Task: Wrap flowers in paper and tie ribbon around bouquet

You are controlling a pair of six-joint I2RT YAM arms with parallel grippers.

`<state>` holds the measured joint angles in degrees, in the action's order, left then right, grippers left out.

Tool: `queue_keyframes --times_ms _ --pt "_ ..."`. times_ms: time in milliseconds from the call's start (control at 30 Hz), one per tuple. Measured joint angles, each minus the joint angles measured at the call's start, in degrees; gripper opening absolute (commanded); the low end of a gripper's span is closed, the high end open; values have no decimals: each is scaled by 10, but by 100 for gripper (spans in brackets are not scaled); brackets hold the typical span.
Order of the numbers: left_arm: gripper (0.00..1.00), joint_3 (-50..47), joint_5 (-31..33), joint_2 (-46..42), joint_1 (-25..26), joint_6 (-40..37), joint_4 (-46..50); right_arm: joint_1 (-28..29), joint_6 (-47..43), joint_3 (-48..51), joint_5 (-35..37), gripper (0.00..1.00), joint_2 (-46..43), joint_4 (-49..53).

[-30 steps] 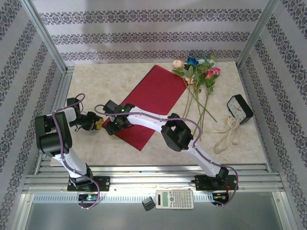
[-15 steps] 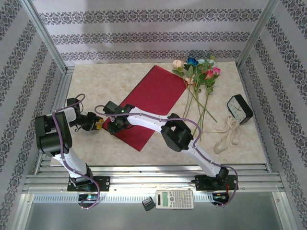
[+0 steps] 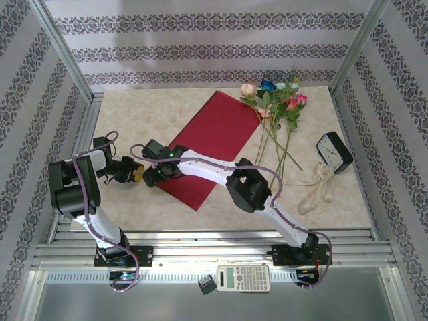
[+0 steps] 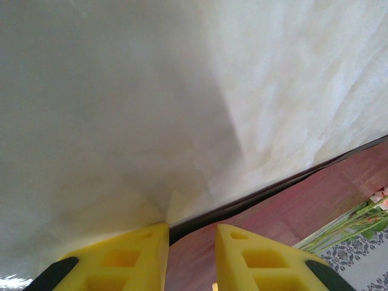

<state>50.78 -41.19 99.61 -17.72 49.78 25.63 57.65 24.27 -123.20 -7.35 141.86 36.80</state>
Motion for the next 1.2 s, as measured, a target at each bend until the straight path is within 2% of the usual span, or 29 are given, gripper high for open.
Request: queue_keyframes --times_ms 167,367,700,1200 --pt "27 0 -2 0 1 2 -1 -8 17 2 -20 53 7 -5" --pt "27 1 -2 1 5 4 -1 -26 60 41 -77 46 6 -57" --pt "30 2 -3 2 20 3 0 -50 120 111 -156 46 -12 -165" --pt "41 21 -3 2 34 3 27 -54 131 135 -174 48 -20 -200"
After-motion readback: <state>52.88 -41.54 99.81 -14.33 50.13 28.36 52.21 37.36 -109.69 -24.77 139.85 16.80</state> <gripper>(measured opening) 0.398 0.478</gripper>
